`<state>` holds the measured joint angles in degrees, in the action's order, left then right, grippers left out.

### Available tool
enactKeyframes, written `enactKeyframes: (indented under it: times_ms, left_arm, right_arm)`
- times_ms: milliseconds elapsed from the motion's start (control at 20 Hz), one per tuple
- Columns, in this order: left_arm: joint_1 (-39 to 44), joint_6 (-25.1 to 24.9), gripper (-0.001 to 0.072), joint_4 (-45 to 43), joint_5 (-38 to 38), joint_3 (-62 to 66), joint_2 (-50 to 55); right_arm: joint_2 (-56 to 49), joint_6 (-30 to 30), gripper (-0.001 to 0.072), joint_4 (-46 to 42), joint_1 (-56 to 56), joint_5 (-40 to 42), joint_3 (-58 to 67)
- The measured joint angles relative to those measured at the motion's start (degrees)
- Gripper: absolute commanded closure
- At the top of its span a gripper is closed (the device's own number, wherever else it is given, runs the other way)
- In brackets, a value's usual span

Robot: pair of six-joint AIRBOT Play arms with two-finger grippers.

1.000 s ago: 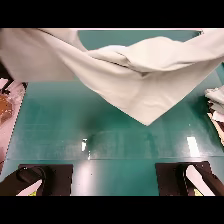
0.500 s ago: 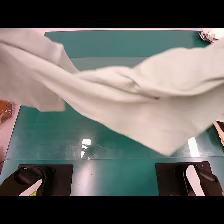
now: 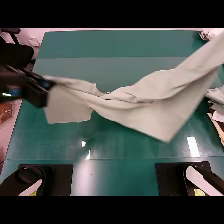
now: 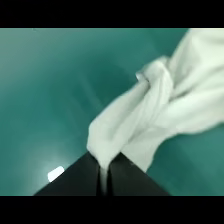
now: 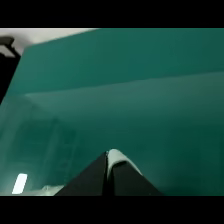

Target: Fold the shirts.

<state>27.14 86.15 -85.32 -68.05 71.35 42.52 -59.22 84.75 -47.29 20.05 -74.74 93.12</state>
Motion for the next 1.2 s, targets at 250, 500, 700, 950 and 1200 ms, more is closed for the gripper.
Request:
enactKeyframes:
  times_ms: [250,500,700,950,1200]
  left_arm:
    - [0.0,4.9,0.0680,-3.3,11.3,-16.2,0.4]
    - [0.0,6.4,0.0680,-9.1,22.9,-26.1,0.5]
    - [0.0,6.8,0.0680,-17.0,28.9,-31.7,2.3]
    - [0.0,6.8,0.0680,-21.3,32.8,-35.0,9.6]
    - [-0.5,6.9,0.0680,-22.7,35.1,-35.7,17.5]
  right_arm:
    - [-16.4,-0.7,0.0692,-3.7,-7.3,0.6,0.0]
    - [-28.5,-0.8,0.0692,-4.9,-10.6,7.3,0.0]
    - [-34.5,-0.8,0.0691,-4.8,-11.6,13.1,0.0]
    - [-38.4,-0.8,0.0691,-4.7,-12.1,18.6,0.0]
    - [-39.9,-0.8,0.0107,-4.8,-12.1,19.9,0.0]
